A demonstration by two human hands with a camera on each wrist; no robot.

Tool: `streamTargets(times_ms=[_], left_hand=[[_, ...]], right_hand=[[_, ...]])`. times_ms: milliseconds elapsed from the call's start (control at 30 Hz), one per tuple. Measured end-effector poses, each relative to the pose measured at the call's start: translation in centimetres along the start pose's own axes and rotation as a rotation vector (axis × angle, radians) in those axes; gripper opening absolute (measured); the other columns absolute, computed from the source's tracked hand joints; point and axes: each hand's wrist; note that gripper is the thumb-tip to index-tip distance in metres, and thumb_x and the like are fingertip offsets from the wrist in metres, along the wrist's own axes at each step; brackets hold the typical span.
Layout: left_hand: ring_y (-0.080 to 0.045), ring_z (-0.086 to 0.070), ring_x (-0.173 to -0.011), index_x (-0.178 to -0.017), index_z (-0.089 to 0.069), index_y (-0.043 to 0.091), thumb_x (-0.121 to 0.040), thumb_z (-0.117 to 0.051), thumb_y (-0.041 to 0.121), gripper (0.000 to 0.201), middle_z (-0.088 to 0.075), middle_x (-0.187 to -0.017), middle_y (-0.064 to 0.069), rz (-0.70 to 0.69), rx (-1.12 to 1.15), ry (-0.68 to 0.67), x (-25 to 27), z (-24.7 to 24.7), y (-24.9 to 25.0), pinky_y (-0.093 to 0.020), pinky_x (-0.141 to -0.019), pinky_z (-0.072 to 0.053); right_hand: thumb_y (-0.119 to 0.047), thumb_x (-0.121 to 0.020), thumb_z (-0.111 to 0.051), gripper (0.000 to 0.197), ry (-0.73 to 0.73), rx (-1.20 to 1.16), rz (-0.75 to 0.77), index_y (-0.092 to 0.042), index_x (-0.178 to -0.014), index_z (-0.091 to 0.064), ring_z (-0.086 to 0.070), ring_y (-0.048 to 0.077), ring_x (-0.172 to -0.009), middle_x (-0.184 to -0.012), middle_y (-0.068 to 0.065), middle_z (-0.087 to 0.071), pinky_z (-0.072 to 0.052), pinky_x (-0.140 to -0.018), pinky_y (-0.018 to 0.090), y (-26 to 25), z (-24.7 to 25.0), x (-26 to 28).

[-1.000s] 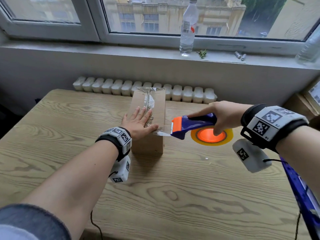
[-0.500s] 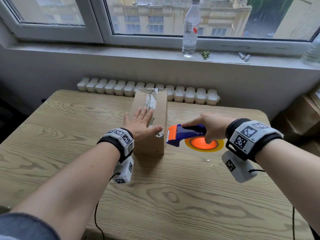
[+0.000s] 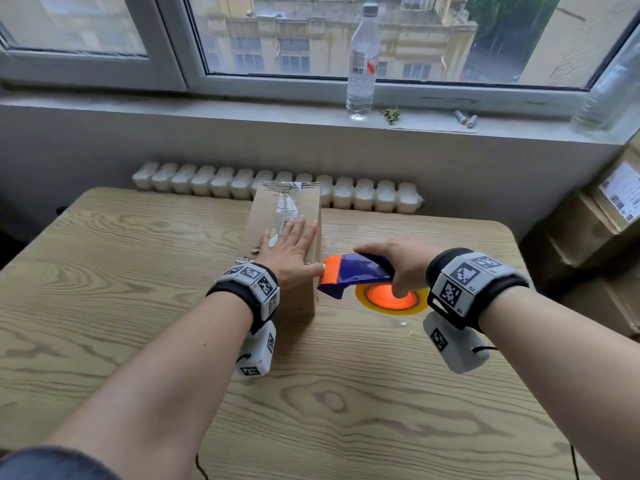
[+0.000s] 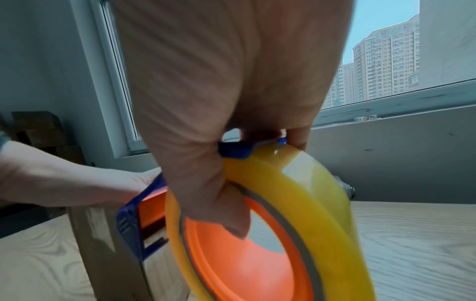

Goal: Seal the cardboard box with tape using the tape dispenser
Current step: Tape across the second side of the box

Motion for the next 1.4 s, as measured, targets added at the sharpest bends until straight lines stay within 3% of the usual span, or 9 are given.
streamTargets(times_ms=[133, 267, 500, 733, 833, 967, 1100, 1233, 1400], left_hand=[[-0.015, 0.019, -0.148, -0.15, 0.016, 0.03, -0.076, -0.03, 0.06, 0.093, 0.024, -0.159, 0.002, 0.008, 0.002, 0.002, -0.1, -0.1, -0.1, -0.053, -0.115, 0.011], [-0.015, 0.019, -0.147, -0.15, 0.016, 0.031, -0.089, -0.038, 0.054, 0.085, 0.024, -0.159, 0.003, 0.012, 0.019, 0.005, -0.1, -0.2, 0.0, -0.053, -0.115, 0.012], [-0.015, 0.021, -0.147, -0.15, 0.017, 0.031, -0.091, -0.04, 0.053, 0.085, 0.026, -0.158, 0.004, 0.028, 0.036, -0.014, -0.1, -0.1, 0.1, -0.054, -0.115, 0.013], [-0.014, 0.021, -0.147, -0.15, 0.017, 0.031, -0.092, -0.04, 0.054, 0.084, 0.026, -0.158, 0.005, 0.033, 0.059, -0.018, 0.2, 0.0, 0.2, -0.054, -0.115, 0.013], [-0.015, 0.021, -0.147, -0.15, 0.018, 0.031, -0.09, -0.039, 0.059, 0.086, 0.027, -0.158, 0.005, 0.033, 0.054, -0.024, 0.1, 0.0, 0.2, -0.053, -0.115, 0.014], [-0.015, 0.021, -0.147, -0.149, 0.018, 0.032, -0.087, -0.038, 0.066, 0.09, 0.027, -0.157, 0.005, 0.044, 0.046, -0.023, 0.2, -0.1, 0.2, -0.053, -0.115, 0.013], [-0.015, 0.02, -0.147, -0.15, 0.016, 0.031, -0.089, -0.042, 0.059, 0.089, 0.025, -0.158, 0.004, 0.049, 0.057, -0.019, 0.2, 0.0, 0.2, -0.053, -0.115, 0.013], [-0.016, 0.02, -0.147, -0.151, 0.015, 0.028, -0.087, -0.048, 0.048, 0.092, 0.024, -0.159, 0.002, 0.072, 0.073, -0.025, 0.1, 0.2, 0.8, -0.055, -0.114, 0.013], [-0.018, 0.022, -0.147, -0.151, 0.016, 0.025, -0.084, -0.05, 0.042, 0.096, 0.024, -0.159, 0.0, 0.105, 0.104, -0.026, -0.2, 0.0, 1.3, -0.057, -0.112, 0.015]], right_hand=[[-0.005, -0.065, -0.073, 0.092, 0.0, -0.047, 0.015, -0.037, -0.143, -0.034, -0.052, 0.018, -0.103, -0.127, -0.006, -0.057, -0.046, -0.082, 0.032, -0.1, -0.4, -0.3], [0.002, -0.064, -0.067, 0.093, 0.015, -0.06, -0.003, -0.04, -0.14, -0.036, -0.054, 0.021, -0.097, -0.12, -0.005, -0.06, -0.049, -0.074, 0.033, 0.4, -0.7, -0.4], [0.002, -0.064, -0.063, 0.094, 0.072, -0.074, -0.026, -0.047, -0.138, -0.03, -0.053, 0.019, -0.095, -0.119, -0.008, -0.058, -0.051, -0.075, 0.035, 2.0, -2.0, 0.4], [-0.001, -0.068, -0.06, 0.094, 0.072, -0.02, -0.066, -0.049, -0.141, -0.025, -0.055, 0.023, -0.107, -0.123, -0.006, -0.057, -0.049, -0.08, 0.035, 4.4, -2.7, 2.3], [-0.005, -0.07, -0.056, 0.092, 0.066, 0.039, -0.089, -0.052, -0.141, -0.022, -0.055, 0.023, -0.105, -0.112, -0.008, -0.054, -0.052, -0.082, 0.041, 4.2, -2.6, 2.5], [-0.008, -0.075, -0.054, 0.082, 0.075, 0.102, -0.078, -0.05, -0.14, -0.028, -0.055, 0.024, -0.101, -0.096, -0.008, -0.045, -0.045, -0.071, 0.033, 2.5, -2.9, 1.3], [-0.012, -0.077, -0.056, 0.078, 0.058, 0.142, -0.067, -0.048, -0.142, -0.029, -0.05, 0.021, -0.088, -0.093, -0.005, -0.046, -0.047, -0.071, 0.033, 1.3, -3.2, -0.3], [-0.014, -0.082, -0.055, 0.076, 0.032, 0.196, -0.037, -0.046, -0.143, -0.026, -0.055, 0.023, -0.1, -0.104, -0.001, -0.052, -0.044, -0.069, 0.033, 0.1, -2.8, -1.7], [-0.015, -0.083, -0.057, 0.071, 0.026, 0.246, 0.003, -0.044, -0.142, -0.029, -0.049, 0.019, -0.09, -0.102, -0.002, -0.049, -0.049, -0.073, 0.035, -1.4, -2.5, -3.3]])
Point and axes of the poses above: each hand's wrist, its own x-axis away from the middle knuckle, its own z-axis out of the back of the hand, y = z × x
